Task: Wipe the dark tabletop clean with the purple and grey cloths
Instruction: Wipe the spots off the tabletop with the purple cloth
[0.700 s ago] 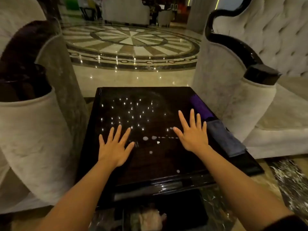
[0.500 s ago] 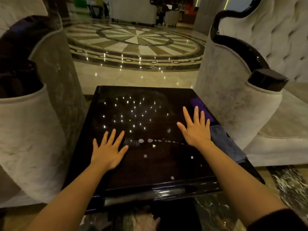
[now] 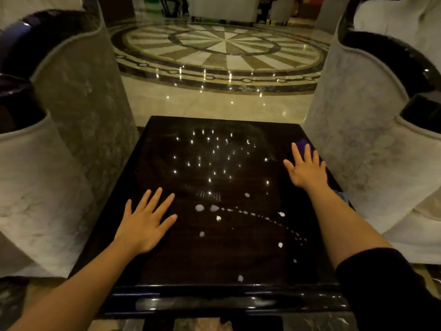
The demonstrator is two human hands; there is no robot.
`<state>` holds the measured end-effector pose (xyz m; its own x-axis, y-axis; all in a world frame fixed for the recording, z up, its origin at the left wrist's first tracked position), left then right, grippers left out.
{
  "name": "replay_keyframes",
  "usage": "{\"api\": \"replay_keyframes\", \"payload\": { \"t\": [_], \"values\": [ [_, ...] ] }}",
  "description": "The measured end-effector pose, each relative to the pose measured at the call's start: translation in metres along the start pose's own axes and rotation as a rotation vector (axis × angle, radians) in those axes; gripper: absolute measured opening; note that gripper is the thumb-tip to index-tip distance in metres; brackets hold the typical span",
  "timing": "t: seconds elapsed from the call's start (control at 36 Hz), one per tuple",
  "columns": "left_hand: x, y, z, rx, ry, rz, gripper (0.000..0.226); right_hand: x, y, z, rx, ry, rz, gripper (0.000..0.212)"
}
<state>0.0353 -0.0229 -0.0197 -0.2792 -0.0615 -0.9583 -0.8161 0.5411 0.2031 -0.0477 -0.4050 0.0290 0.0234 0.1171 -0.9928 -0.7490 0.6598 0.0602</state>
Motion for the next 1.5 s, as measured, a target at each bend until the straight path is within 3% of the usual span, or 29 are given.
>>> {"api": "replay_keyframes", "payload": {
  "t": [0.33, 0.56, 0.97, 1.36, 1.5],
  "values": [
    [0.000, 0.000, 0.001, 0.006, 0.017, -0.004, 0.059, 0.011, -0.039, -0.033, -0.006, -0.154, 0.107, 0.054],
    [-0.001, 0.001, -0.001, 0.007, 0.027, -0.007, 0.059, 0.013, -0.034, -0.024, -0.025, -0.120, 0.104, 0.052],
    [-0.004, 0.007, -0.002, 0.026, 0.032, 0.016, 0.057, 0.022, 0.017, 0.049, -0.212, -0.201, 0.061, 0.049],
    [0.002, 0.026, 0.008, 0.075, 0.019, 0.015, 0.054, 0.030, 0.069, 0.124, -0.536, -0.252, 0.171, 0.045],
    [0.004, 0.032, 0.009, 0.083, 0.019, 0.011, 0.053, 0.028, 0.068, 0.124, -0.479, -0.242, 0.105, 0.047]
  ]
}}
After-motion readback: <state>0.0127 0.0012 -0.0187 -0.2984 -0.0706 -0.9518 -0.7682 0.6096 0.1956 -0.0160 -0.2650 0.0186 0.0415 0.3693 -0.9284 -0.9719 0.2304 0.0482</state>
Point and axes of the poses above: each hand's wrist, its own y-axis away from the middle knuckle, its own x-axis out of the palm, z = x × y, the point moved 4 cm from there along -y, towards the middle knuckle, and after that the axes turned 4 degrees about y, right-handed, at the moved point
